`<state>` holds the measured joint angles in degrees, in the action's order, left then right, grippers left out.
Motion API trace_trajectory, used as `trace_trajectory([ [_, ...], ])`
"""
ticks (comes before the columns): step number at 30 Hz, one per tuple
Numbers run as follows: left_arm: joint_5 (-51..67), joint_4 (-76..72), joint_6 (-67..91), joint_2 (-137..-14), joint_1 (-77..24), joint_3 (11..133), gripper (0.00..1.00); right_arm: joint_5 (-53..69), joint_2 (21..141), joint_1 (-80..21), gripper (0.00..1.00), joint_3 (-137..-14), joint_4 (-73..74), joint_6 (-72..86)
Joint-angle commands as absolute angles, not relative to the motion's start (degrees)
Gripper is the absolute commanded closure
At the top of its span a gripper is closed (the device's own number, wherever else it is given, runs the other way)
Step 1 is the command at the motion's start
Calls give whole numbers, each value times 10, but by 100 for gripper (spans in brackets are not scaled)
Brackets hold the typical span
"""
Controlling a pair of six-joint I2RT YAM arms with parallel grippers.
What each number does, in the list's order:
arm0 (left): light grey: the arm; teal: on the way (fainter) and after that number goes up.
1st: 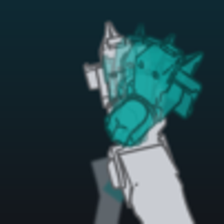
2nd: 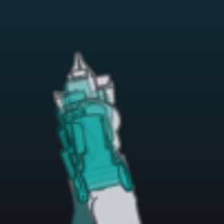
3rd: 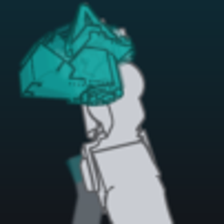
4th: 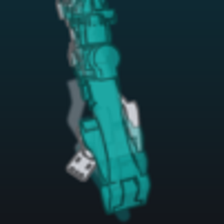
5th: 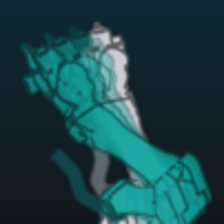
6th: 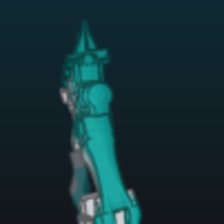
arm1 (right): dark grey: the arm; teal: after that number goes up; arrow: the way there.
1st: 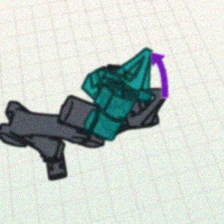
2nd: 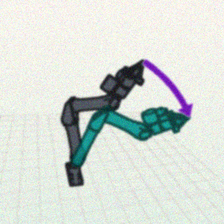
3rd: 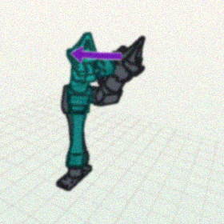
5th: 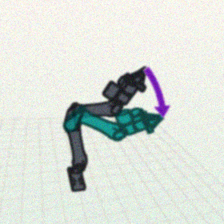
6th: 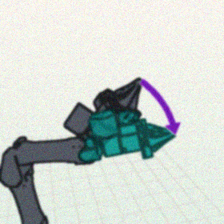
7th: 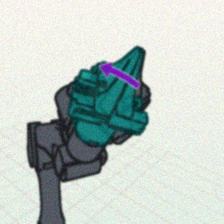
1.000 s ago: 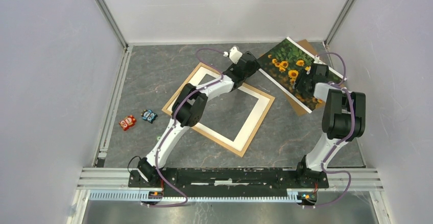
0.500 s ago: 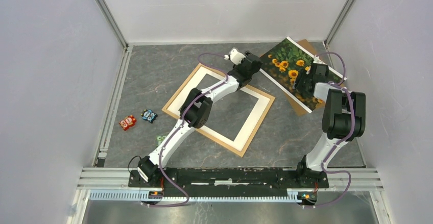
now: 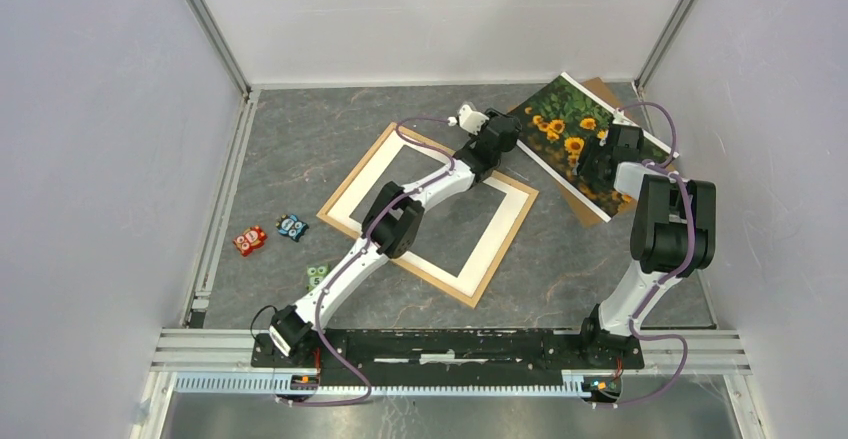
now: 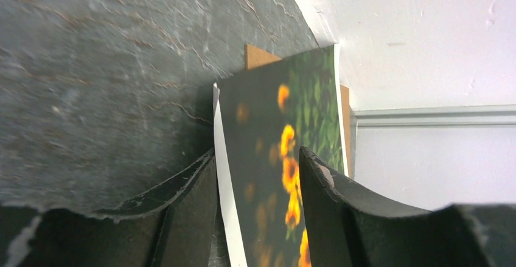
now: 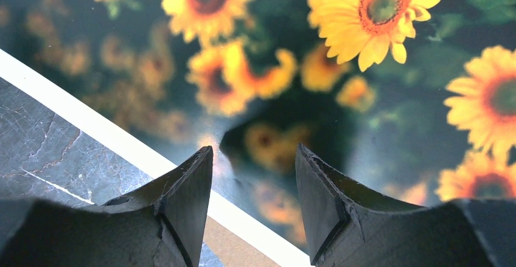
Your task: Put the photo into the frame
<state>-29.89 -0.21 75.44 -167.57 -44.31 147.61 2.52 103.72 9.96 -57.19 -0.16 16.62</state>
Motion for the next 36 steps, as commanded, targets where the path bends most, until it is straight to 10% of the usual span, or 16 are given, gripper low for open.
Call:
trace_trajectory([
  [1,-310,-55,749,-1698,-457,1494,45,27,1033,99,42,-564,13,163],
  [17,-246,-80,669,-1570,-447,1394,97,33,1000,99,41,-574,30,122],
  [31,-88,112,631,-1183,-351,1064,98,24,742,-70,23,-558,135,21],
  [36,14,194,605,-1015,-239,879,98,23,689,-205,2,-516,140,-24],
])
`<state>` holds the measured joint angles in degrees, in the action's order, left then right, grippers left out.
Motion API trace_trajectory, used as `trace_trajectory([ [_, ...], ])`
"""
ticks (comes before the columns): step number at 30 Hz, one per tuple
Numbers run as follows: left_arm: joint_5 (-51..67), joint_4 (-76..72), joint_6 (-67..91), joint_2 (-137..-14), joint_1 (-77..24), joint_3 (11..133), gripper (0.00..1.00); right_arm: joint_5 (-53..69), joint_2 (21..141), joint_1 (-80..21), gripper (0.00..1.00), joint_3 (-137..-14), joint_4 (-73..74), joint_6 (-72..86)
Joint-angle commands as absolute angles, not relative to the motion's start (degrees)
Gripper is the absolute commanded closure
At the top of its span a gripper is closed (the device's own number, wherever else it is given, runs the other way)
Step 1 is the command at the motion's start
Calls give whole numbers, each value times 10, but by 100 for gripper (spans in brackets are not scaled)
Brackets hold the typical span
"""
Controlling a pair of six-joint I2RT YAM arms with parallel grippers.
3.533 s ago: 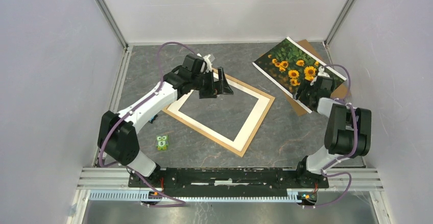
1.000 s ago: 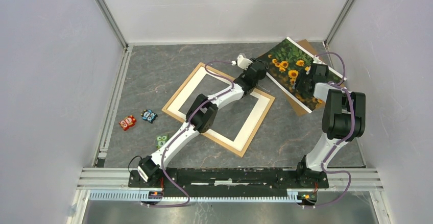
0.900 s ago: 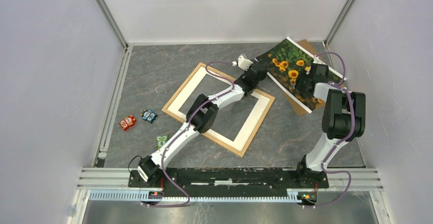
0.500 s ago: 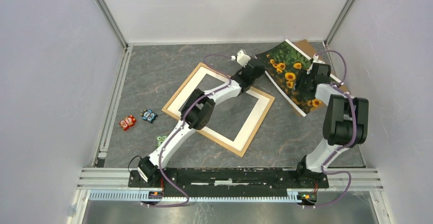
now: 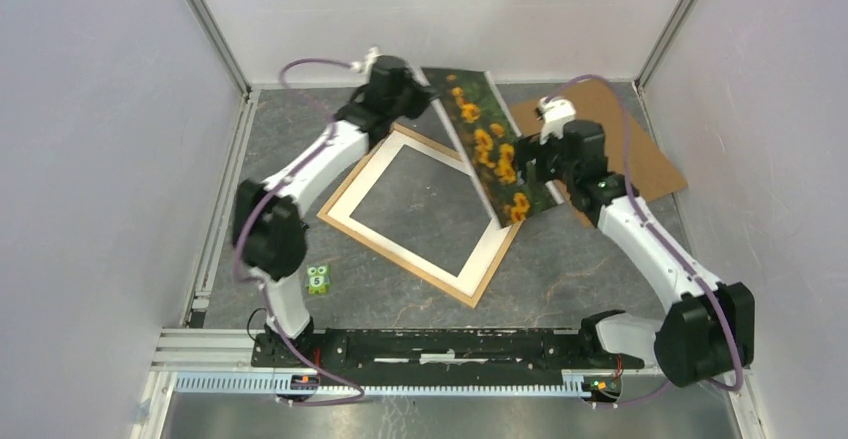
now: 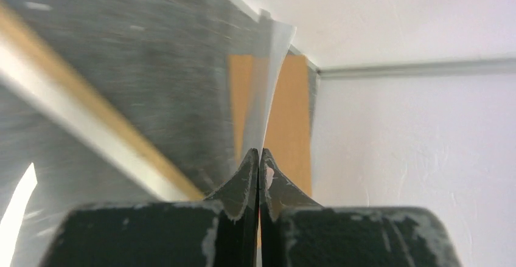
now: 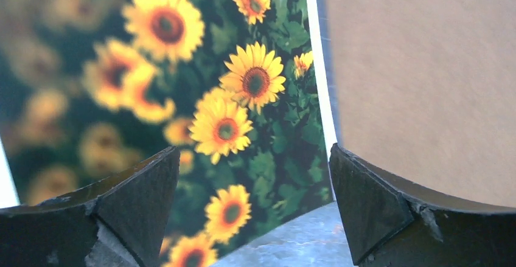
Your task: Put the photo into the frame
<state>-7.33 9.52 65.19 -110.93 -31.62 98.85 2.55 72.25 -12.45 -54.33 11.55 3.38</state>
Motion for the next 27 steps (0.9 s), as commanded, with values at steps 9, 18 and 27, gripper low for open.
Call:
trace_trajectory([
  [9,71,268,487,-816,-68,659,98,-31,645,-479,2,-412,30,-171],
  [18,90,284,460,-781,-16,597,98,-37,599,-620,2,-285,-96,-312],
  [27,103,360,494,-798,-6,628,98,-101,694,-766,2,-238,-349,-263],
])
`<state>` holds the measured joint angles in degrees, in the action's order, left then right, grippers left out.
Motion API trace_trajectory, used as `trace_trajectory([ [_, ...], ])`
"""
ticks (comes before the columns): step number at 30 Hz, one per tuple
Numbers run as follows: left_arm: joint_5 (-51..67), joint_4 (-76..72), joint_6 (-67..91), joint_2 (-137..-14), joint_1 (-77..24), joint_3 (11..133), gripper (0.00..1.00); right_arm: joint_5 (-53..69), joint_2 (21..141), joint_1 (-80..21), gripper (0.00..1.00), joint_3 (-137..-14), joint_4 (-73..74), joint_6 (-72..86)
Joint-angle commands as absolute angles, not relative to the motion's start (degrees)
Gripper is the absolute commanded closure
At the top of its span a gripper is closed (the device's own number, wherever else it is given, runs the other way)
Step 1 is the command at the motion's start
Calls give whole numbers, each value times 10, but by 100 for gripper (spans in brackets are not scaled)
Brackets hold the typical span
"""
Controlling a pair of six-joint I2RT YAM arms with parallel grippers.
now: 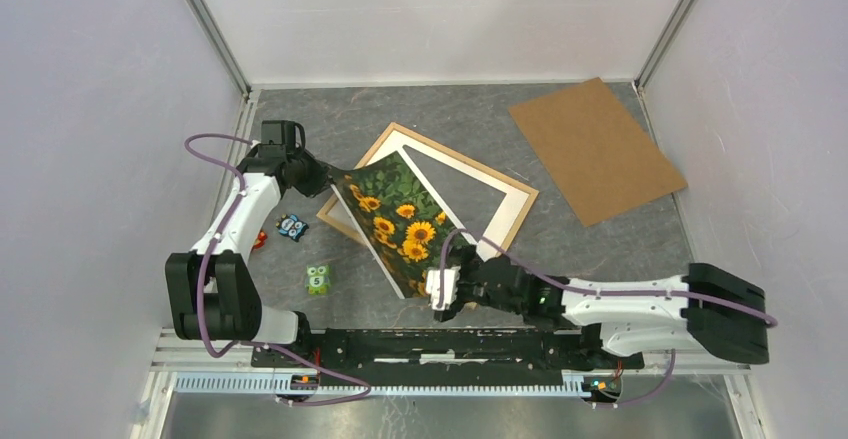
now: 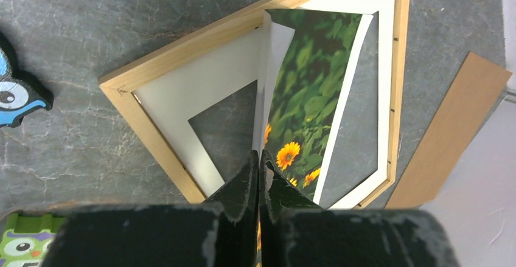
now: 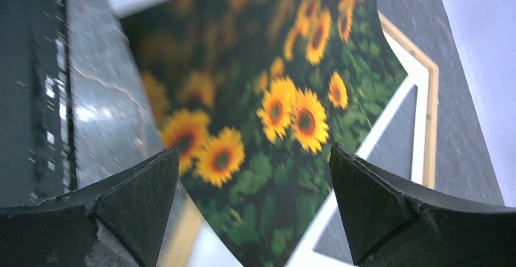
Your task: Put the photo into the frame
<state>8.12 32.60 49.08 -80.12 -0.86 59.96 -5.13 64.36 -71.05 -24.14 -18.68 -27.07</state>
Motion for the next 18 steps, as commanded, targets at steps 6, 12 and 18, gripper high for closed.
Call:
trace_trajectory([
  [6,98,369,502,-795,-3,628,98,-260,789,-852,2,-263,-425,-285],
  [12,98,374,506,-799,-1,628,98,-351,823,-882,6,-272,-455,-257],
  [18,86,379,524,-783,-1,625,98,-488,864,-885,30,-281,-489,-222],
])
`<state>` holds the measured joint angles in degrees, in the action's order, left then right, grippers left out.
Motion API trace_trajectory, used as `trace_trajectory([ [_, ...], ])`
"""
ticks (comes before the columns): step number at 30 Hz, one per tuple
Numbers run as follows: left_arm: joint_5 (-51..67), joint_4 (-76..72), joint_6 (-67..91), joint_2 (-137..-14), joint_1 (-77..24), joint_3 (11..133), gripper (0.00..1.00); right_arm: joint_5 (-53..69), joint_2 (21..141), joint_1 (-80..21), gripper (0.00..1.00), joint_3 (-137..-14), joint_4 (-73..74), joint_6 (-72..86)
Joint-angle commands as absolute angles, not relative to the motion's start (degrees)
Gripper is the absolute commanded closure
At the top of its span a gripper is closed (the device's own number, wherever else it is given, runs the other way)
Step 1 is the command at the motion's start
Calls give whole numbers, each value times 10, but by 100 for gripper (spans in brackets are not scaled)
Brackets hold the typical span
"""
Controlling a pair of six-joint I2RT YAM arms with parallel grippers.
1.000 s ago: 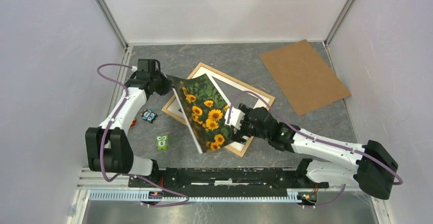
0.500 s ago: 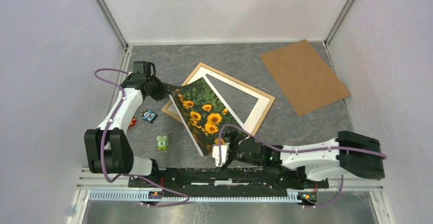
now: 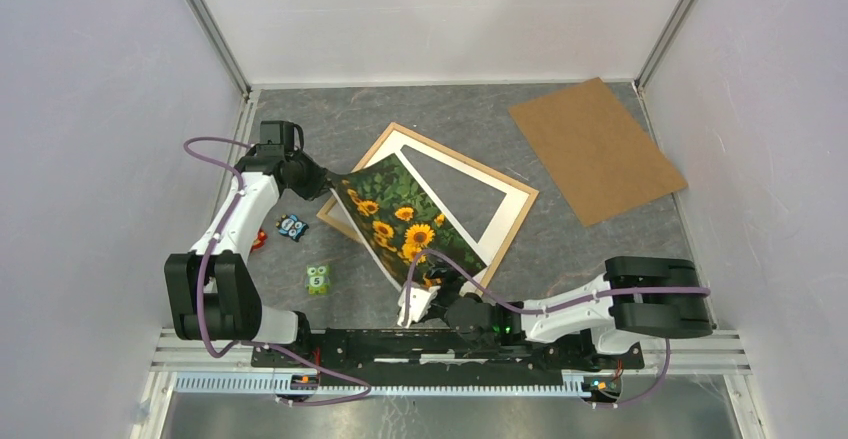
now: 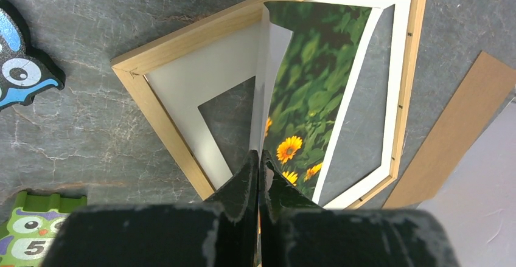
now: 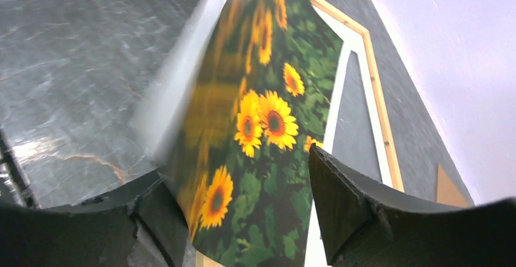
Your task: Put the photo into the frame
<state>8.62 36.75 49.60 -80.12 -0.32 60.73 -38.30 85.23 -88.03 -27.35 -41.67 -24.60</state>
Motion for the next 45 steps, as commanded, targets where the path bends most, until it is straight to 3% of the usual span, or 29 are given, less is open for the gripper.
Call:
trace_trajectory([
  [1,79,379,525,-782,-1,625,98,-487,866,-885,33,-266,-527,-230],
  [5,74,379,532,-777,-1,627,98,-458,873,-892,36,-249,-595,-267],
  [7,80,379,538,-775,-1,626,98,-430,875,-893,42,-246,-606,-268],
  [9,83,379,541,-774,-1,628,98,-411,877,-894,57,-248,-609,-262],
  [11,85,379,540,-769,-1,631,98,-416,874,-894,82,-248,-615,-238],
  [12,85,379,538,-766,-1,633,98,-417,870,-894,90,-246,-618,-228],
  [14,82,384,531,-759,-1,641,90,-410,858,-894,96,-239,-629,-217],
  [15,76,390,525,-754,-1,648,81,-416,851,-893,100,-240,-627,-210],
  [18,39,421,491,-717,-1,693,52,-414,821,-893,100,-255,-601,-197],
  [20,-11,433,462,-676,-1,729,26,-386,792,-893,100,-284,-549,-183],
  [22,-74,478,423,-647,-1,793,13,-352,758,-890,100,-322,-496,-148],
  [24,-128,535,392,-644,-1,873,7,-319,730,-882,100,-351,-463,-95],
  [28,-145,579,347,-647,-1,993,4,-215,692,-802,100,-403,-374,97],
  [34,-144,589,299,-665,-51,1106,2,68,667,-532,100,-381,-313,490],
  [36,-113,571,294,-664,-56,1086,1,137,685,-443,100,-389,-227,539],
  [40,-37,523,304,-655,-57,1008,0,269,741,-305,100,-338,-223,568],
  [45,21,477,304,-657,-67,932,0,342,823,-210,100,-323,-209,499],
])
